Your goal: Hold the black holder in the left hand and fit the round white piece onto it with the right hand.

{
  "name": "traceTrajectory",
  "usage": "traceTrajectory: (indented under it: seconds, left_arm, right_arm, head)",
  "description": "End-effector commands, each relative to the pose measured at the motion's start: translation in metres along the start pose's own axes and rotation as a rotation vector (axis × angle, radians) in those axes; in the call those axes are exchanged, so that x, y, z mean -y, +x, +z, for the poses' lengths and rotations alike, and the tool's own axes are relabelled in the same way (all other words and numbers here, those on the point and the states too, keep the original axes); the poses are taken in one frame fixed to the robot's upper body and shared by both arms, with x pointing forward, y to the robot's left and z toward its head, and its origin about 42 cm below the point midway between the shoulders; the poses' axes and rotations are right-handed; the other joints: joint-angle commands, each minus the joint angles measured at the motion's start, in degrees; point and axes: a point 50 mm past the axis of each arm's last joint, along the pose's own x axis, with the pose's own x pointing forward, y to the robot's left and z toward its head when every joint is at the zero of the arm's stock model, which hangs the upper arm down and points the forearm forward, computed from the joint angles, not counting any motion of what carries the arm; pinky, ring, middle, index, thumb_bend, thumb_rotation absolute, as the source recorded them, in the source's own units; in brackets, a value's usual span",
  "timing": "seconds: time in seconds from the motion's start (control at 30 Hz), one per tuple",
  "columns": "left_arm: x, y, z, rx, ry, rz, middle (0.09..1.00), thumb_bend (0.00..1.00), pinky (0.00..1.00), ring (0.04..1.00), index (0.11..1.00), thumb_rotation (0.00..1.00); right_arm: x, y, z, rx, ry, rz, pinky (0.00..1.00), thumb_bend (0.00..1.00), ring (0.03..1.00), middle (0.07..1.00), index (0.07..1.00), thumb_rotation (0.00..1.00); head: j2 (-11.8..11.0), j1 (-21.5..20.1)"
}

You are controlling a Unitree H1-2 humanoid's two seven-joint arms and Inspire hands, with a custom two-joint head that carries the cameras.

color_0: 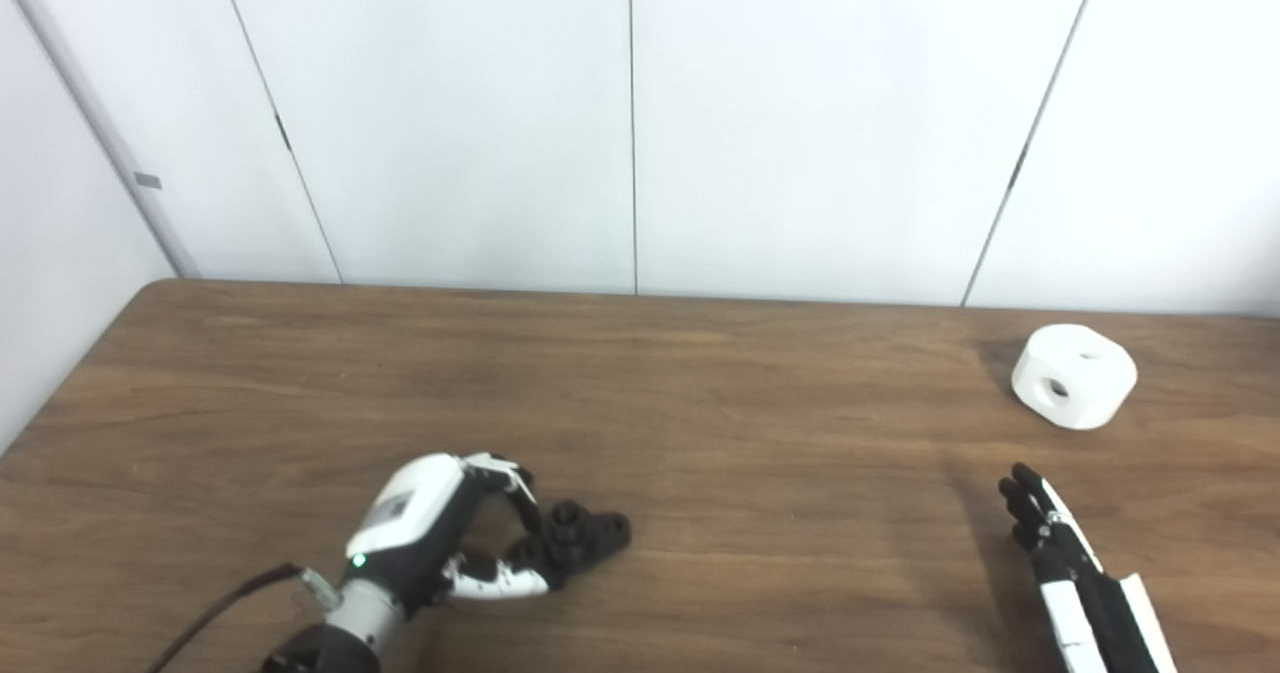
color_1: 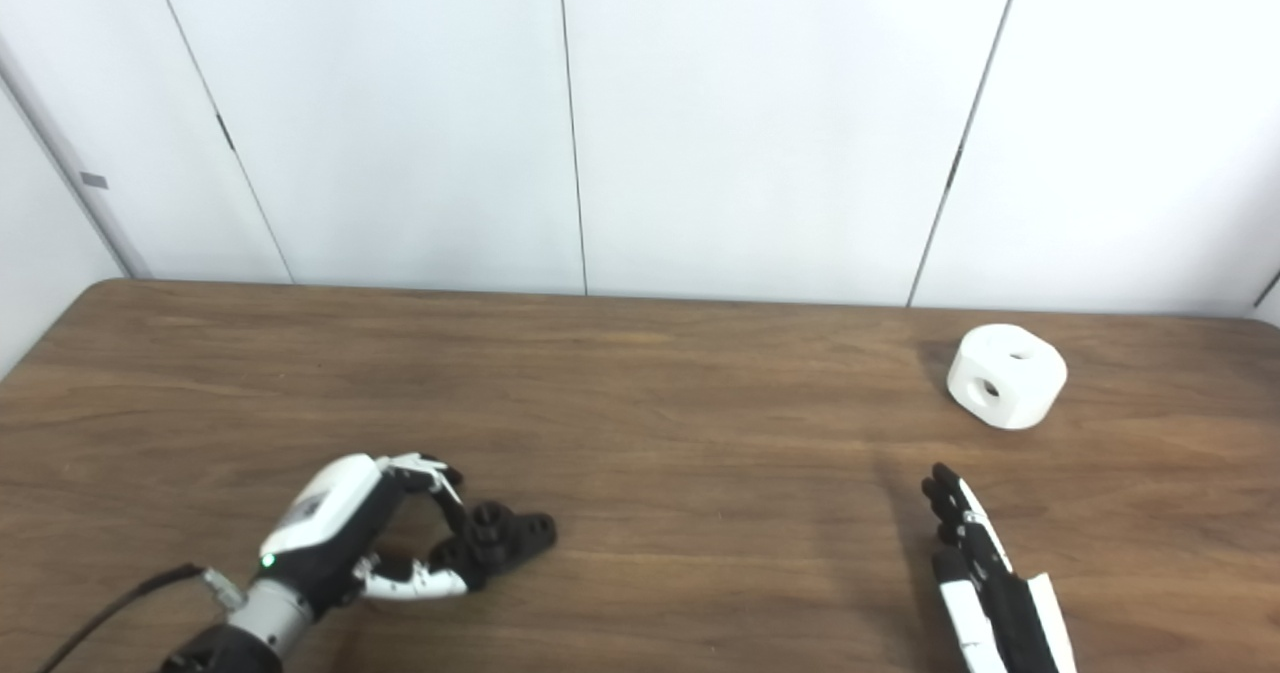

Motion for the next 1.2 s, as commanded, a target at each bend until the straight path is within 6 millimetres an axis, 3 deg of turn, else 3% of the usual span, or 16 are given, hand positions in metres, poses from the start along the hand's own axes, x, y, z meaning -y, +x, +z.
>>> traceTrajectory:
  seconds: [0.0, 0.3, 0.6, 1.07, 1.17]
  left_arm:
    - [0.0, -0.003, 0.013, 0.066, 0.018, 0.0, 0.785, 0.52, 0.94, 0.883, 0.487, 0.06]
    - [0.024, -0.017, 0.033, 0.108, 0.035, -0.067, 0.783, 0.51, 0.96, 0.883, 0.487, 0.06]
    - [0.056, -0.024, 0.044, 0.11, 0.043, -0.12, 0.78, 0.51, 0.96, 0.882, 0.487, 0.06]
    - [0.083, -0.02, 0.047, 0.118, 0.009, -0.14, 0.787, 0.51, 0.97, 0.894, 0.488, 0.06]
    - [0.085, -0.019, 0.047, 0.125, 0.008, -0.139, 0.788, 0.51, 0.97, 0.894, 0.488, 0.06]
  right_arm:
    - [-0.006, 0.0, 0.01, 0.026, 0.014, -0.006, 0.94, 0.65, 0.95, 0.93, 0.939, 0.98]
    - [-0.005, 0.003, 0.02, 0.024, 0.008, -0.01, 0.93, 0.65, 0.94, 0.915, 0.929, 0.99]
    - [-0.004, 0.003, 0.026, 0.041, 0.004, 0.007, 0.97, 0.61, 0.966, 0.941, 0.949, 1.0]
    - [0.005, 0.006, 0.022, 0.031, -0.008, -0.013, 0.96, 0.63, 0.961, 0.936, 0.941, 0.98]
    - [0.008, 0.006, 0.026, 0.042, 0.001, -0.016, 0.96, 0.59, 0.969, 0.947, 0.951, 0.94]
  head:
    - [0.76, -0.51]
    - [4.48, -3.17]
    - [5.82, -5.07]
    - [4.76, -7.57]
    - [4.55, -7.8]
